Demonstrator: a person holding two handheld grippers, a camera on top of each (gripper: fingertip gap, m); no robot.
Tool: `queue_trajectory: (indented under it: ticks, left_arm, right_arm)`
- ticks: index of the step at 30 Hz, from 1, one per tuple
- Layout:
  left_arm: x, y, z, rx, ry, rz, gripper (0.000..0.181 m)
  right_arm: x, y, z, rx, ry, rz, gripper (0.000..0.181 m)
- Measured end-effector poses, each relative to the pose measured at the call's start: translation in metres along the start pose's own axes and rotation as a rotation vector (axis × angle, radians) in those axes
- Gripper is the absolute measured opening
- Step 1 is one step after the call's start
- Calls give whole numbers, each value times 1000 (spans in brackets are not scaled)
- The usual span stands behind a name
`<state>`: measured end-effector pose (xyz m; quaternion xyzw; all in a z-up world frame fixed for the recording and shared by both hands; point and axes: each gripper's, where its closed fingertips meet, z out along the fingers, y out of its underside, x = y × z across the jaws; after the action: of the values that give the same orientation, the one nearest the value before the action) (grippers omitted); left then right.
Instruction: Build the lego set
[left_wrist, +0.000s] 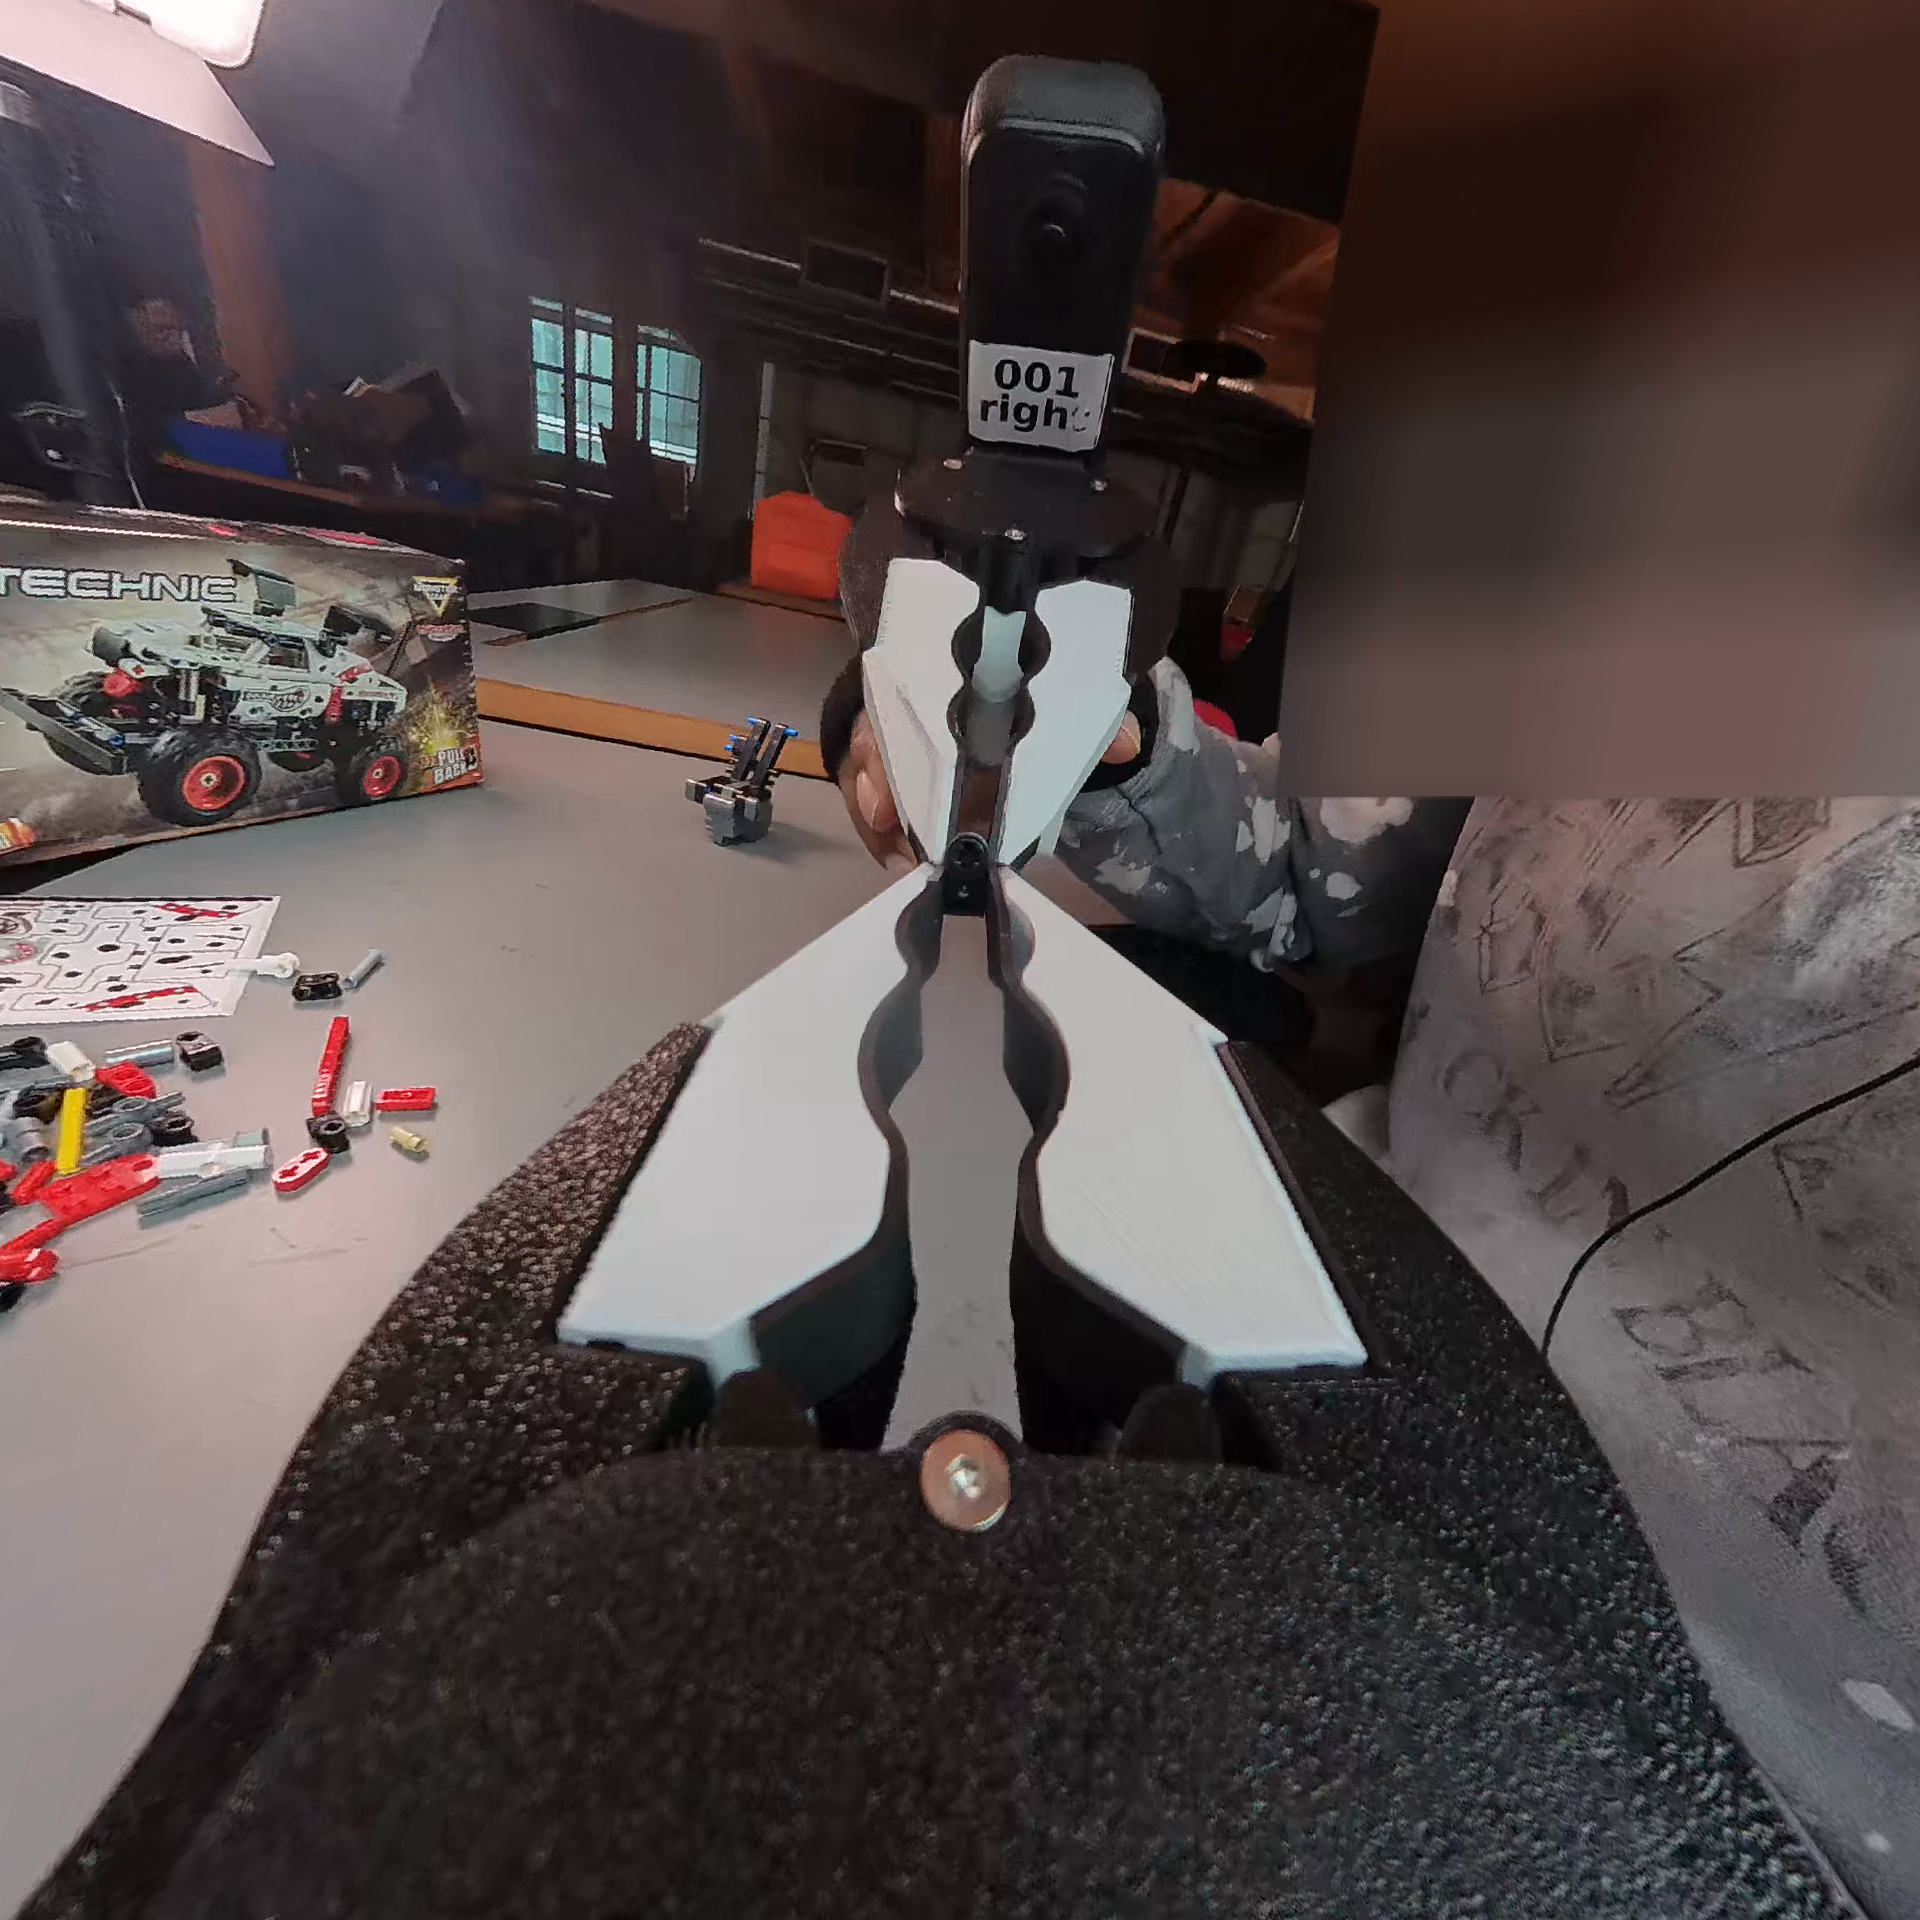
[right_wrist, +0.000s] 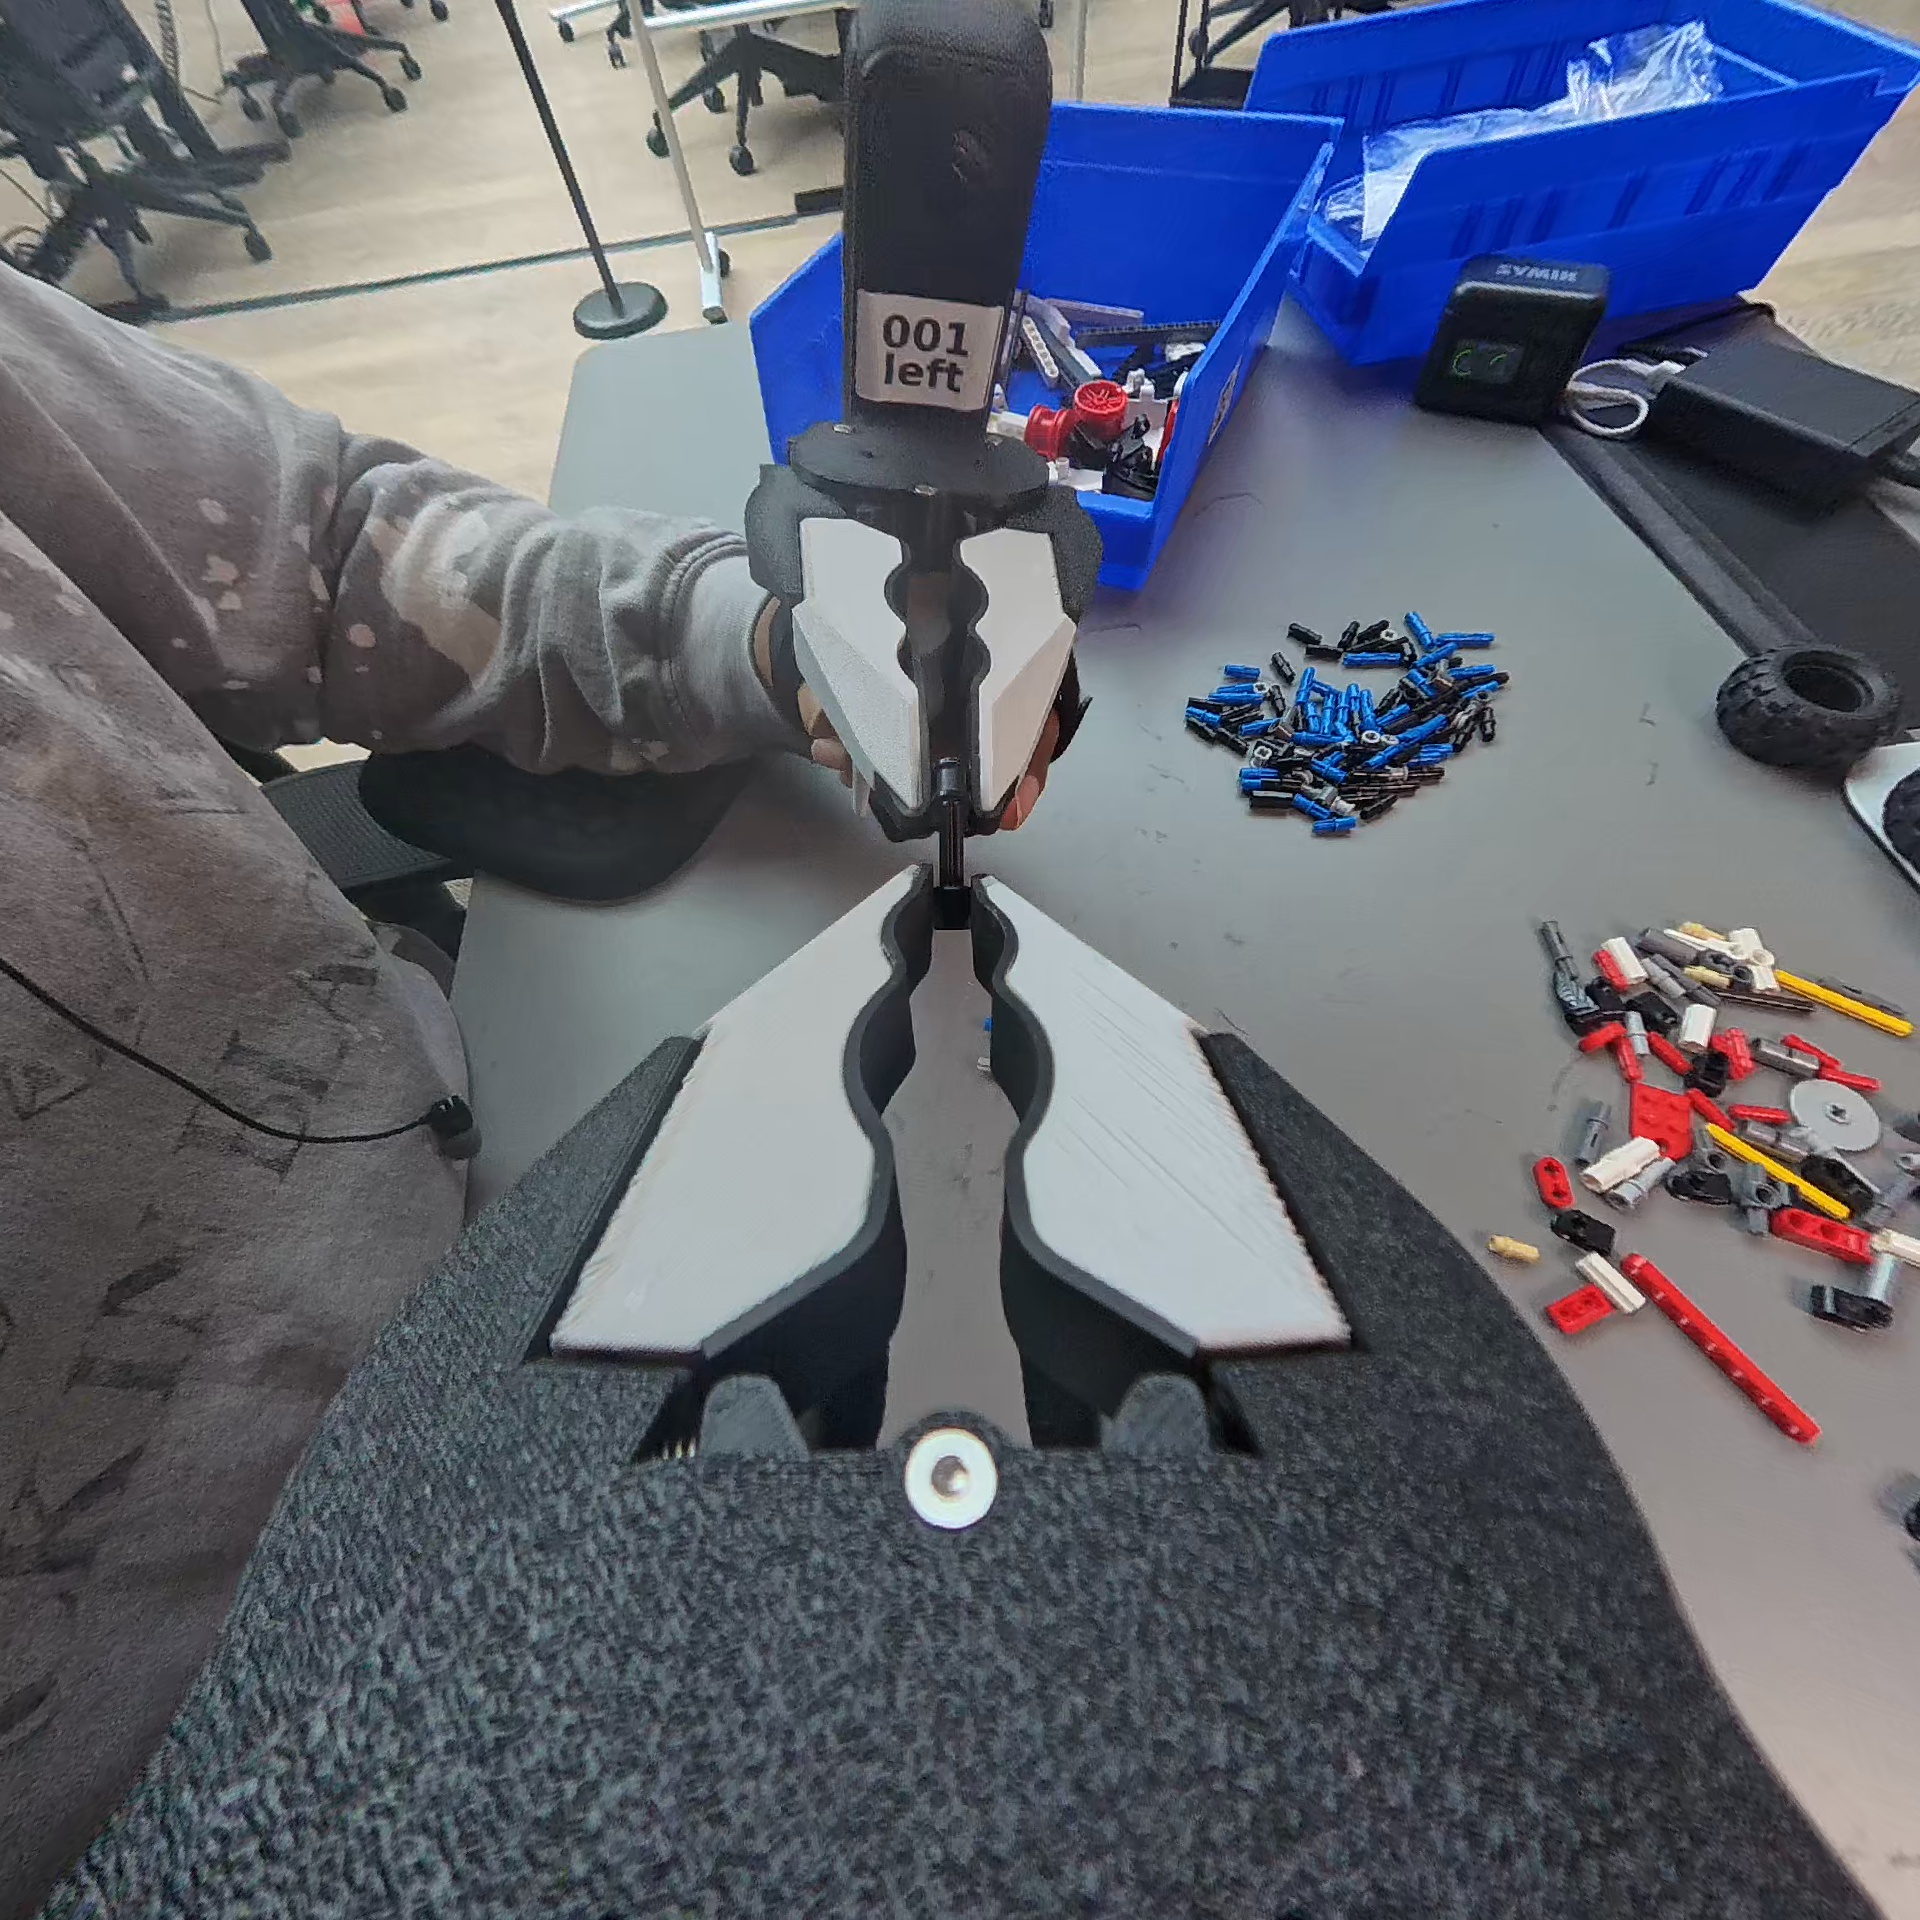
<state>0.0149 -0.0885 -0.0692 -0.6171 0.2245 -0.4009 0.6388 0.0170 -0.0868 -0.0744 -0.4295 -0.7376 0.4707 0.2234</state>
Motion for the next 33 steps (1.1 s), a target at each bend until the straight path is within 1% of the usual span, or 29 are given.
queue_trajectory:
  ticks: [4,6,9,11,14,16,18,20,23,25,29,30,31,32,33]
  left_arm:
    - [0,12,0,-136,-54,174,7]
    - [5,20,2,-212,-56,256,7]
    - [16,35,6,-320,-21,347,7]
    - [28,44,9,-365,35,379,8]
    - [44,53,16,-396,105,383,8]
    - [52,54,19,-398,142,375,8]
    - [57,56,19,-413,162,380,8]
    - [62,59,20,-434,180,383,8]
    - [68,60,23,-430,199,380,8]
    - [67,56,23,-404,185,380,8]
    - [66,54,28,-397,150,419,8]
    - [67,60,31,-422,156,430,4]
    - [69,76,36,-488,166,453,8]
    - [76,90,44,-519,187,475,9]
    - [85,90,52,-483,216,473,8]
  right_arm:
    - [-3,11,2,-43,-56,36,6]
    - [-9,20,2,-73,-120,68,6]
    - [-22,34,3,-123,-244,128,6]
    - [-34,42,1,-134,-349,172,6]
    - [-51,51,-4,-132,-499,232,6]
    - [-60,52,-8,-103,-585,289,6]
    - [-65,52,-10,-66,-636,339,6]
    - [-69,51,-11,-42,-675,378,6]
    - [-77,54,-11,-28,-706,368,5]
    - [-76,48,-14,32,-710,392,5]
    - [-73,41,-19,139,-700,433,4]
    - [-70,37,-19,173,-686,452,0]
    - [-64,26,-19,236,-677,499,0]
    - [-69,19,-21,242,-719,508,0]
    - [-76,26,-14,179,-674,381,0]
